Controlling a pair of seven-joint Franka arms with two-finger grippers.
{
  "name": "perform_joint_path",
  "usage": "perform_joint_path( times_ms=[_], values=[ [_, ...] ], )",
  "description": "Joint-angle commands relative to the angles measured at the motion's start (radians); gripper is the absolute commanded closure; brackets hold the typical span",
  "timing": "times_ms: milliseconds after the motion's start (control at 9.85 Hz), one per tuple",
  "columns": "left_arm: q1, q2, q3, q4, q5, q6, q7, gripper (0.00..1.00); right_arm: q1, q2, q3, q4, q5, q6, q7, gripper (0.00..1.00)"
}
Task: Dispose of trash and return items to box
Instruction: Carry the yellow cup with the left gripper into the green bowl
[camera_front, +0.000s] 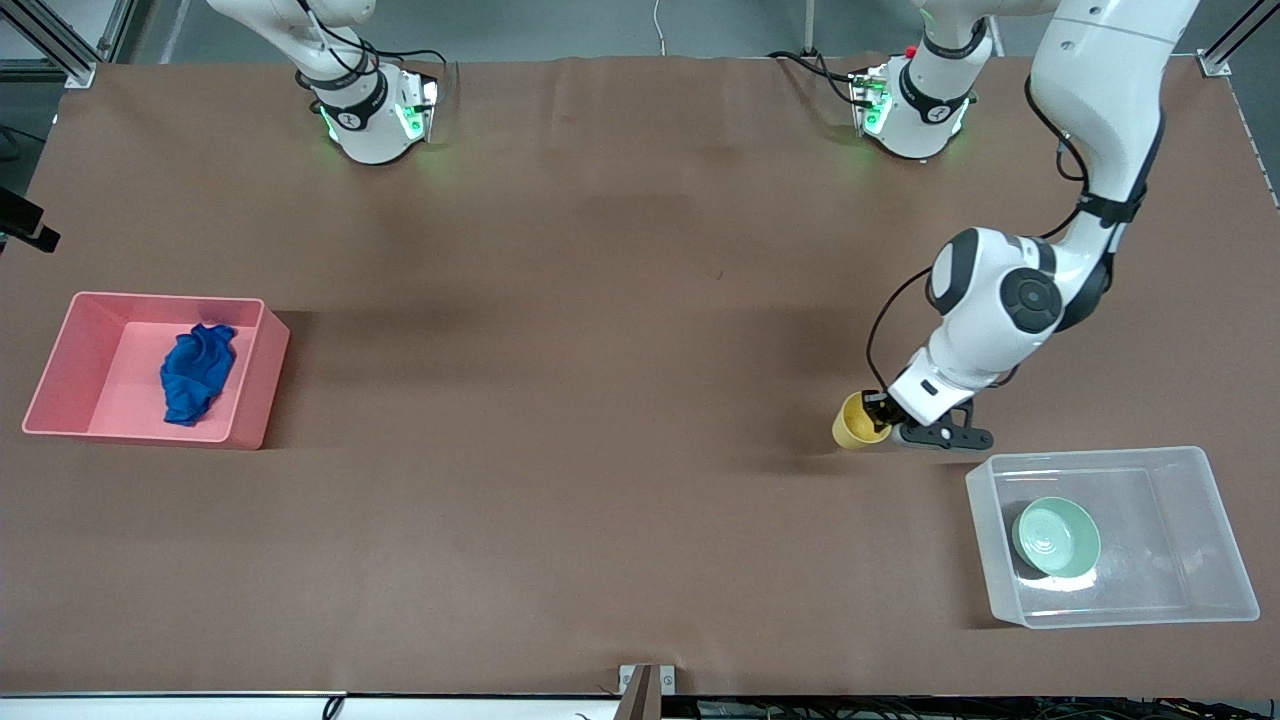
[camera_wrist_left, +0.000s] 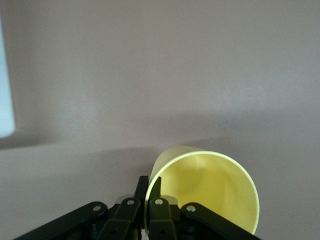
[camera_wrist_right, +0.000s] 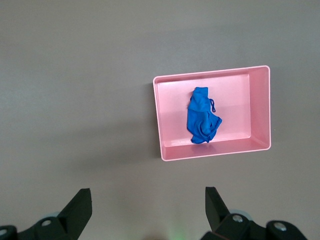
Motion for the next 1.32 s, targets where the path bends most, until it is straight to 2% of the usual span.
perform_joint_path(
  times_ms=[0,102,305,609,711,812,1016,1219],
  values=[
    [0.04,0.035,0.0,0.213,0.018,-0.218,0.039,1.0,-0.001,-0.006,0.0,0.0,0.002,-0.006,-0.009,0.0],
    [0.066,0.073,0.003,0.323,0.019,-0.29,0.068,1.0,-0.002,-0.006,0.0,0.0,0.002,-0.006,-0.009,0.0],
    [0.159,0.171,0.008,0.508,0.021,-0.352,0.2,1.0,-0.001,-0.006,0.0,0.0,0.004,-0.006,-0.009,0.0],
    [0.297,0.317,0.011,0.658,0.015,-0.36,0.445,1.0,-0.001,-0.006,0.0,0.0,0.002,-0.006,-0.009,0.0],
    [0.305,0.357,0.023,0.706,0.016,-0.36,0.469,1.0,-0.001,-0.006,0.0,-0.001,0.002,-0.006,-0.008,0.0],
    [0.289,0.403,0.075,0.764,0.016,-0.358,0.471,1.0,-0.002,-0.006,0.0,-0.001,0.002,-0.006,-0.009,0.0],
    [0.266,0.457,0.122,0.794,0.016,-0.313,0.468,1.0,-0.001,-0.006,0.0,-0.001,0.002,-0.006,-0.009,0.0],
    [0.265,0.482,0.129,0.789,0.016,-0.294,0.46,1.0,-0.002,-0.006,0.0,-0.001,0.004,-0.006,-0.008,0.0]
  ],
)
